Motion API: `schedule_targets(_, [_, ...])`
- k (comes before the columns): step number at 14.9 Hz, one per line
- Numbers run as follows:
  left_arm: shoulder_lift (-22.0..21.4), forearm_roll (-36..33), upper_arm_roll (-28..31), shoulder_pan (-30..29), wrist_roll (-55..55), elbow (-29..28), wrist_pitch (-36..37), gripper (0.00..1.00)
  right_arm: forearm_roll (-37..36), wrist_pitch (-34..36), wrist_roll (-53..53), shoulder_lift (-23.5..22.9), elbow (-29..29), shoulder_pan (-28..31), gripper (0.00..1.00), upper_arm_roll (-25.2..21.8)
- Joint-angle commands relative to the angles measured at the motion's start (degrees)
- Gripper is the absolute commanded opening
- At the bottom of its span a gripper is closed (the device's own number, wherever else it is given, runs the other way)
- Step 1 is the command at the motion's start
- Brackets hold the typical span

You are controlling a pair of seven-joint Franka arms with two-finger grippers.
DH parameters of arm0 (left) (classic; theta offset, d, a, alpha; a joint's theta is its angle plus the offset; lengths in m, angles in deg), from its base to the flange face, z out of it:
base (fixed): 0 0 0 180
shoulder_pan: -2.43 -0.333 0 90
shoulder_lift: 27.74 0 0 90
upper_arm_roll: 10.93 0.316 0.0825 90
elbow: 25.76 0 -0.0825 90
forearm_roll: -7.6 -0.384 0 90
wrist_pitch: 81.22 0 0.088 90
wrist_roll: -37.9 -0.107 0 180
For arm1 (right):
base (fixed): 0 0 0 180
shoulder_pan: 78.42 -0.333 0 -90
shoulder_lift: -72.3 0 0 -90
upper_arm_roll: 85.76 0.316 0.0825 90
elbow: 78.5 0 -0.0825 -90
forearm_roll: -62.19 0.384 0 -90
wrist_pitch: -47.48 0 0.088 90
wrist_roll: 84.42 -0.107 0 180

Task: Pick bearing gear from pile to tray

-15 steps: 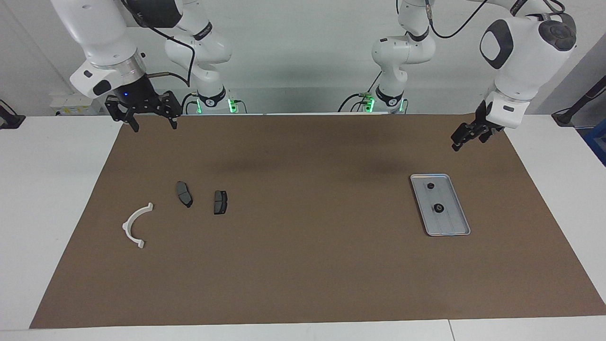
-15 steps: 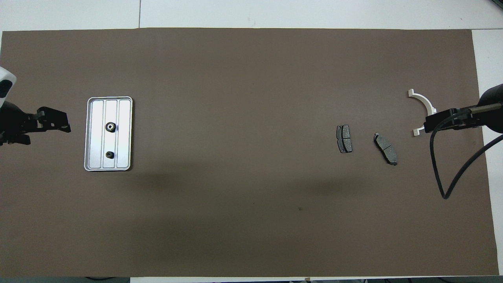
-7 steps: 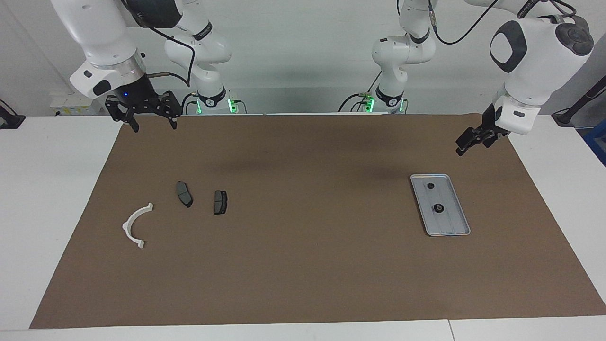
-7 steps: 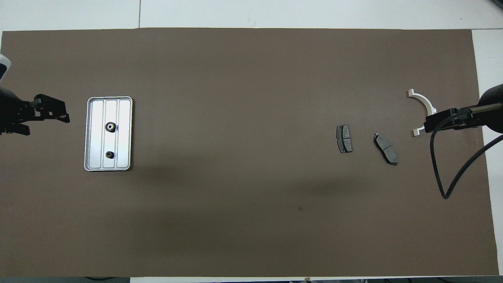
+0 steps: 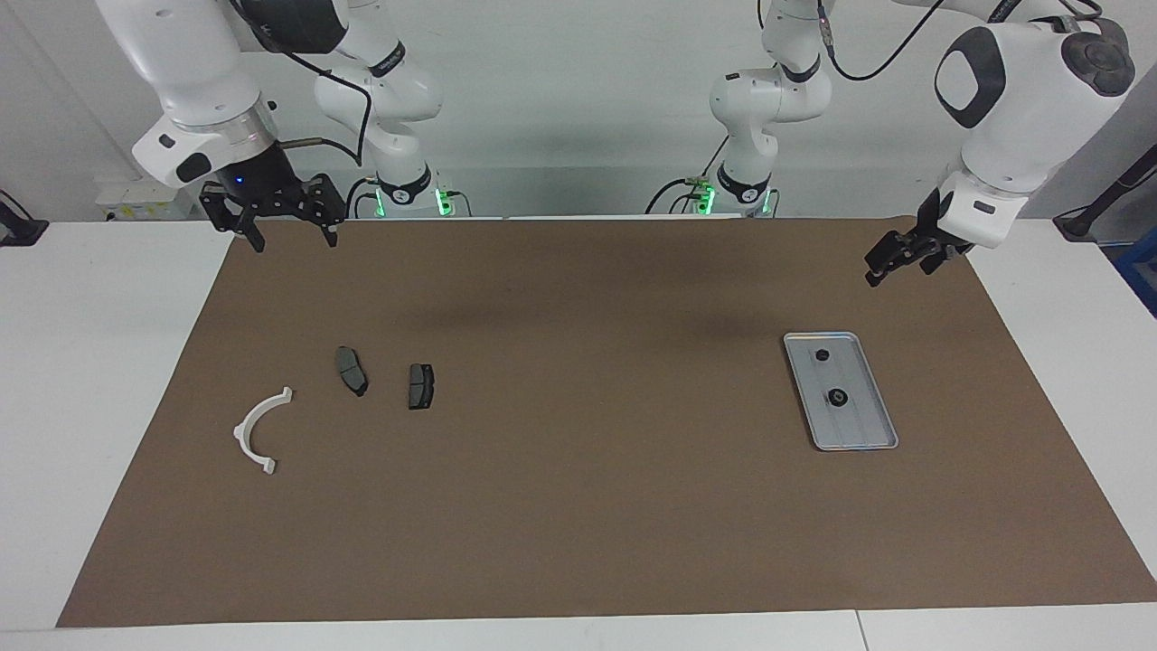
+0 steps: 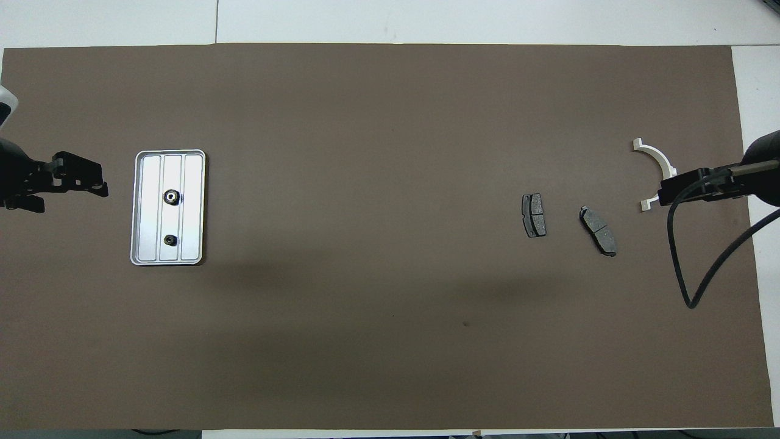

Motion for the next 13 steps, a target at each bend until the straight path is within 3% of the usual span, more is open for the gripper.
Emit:
schedule_targets(1, [-0.64, 0.42, 0.59, 0.57, -0.96, -0.15, 0.20, 1.00, 1.42, 0.03, -0.69, 0.51, -0.27, 0.32, 1.00, 0.05])
schedule_targets(13, [-0.73, 0.42, 0.59, 0.48, -0.88, 0.11, -0.51, 1.00, 1.42, 0.03, -0.69, 0.51, -0.27, 0.23, 1.00, 0.05])
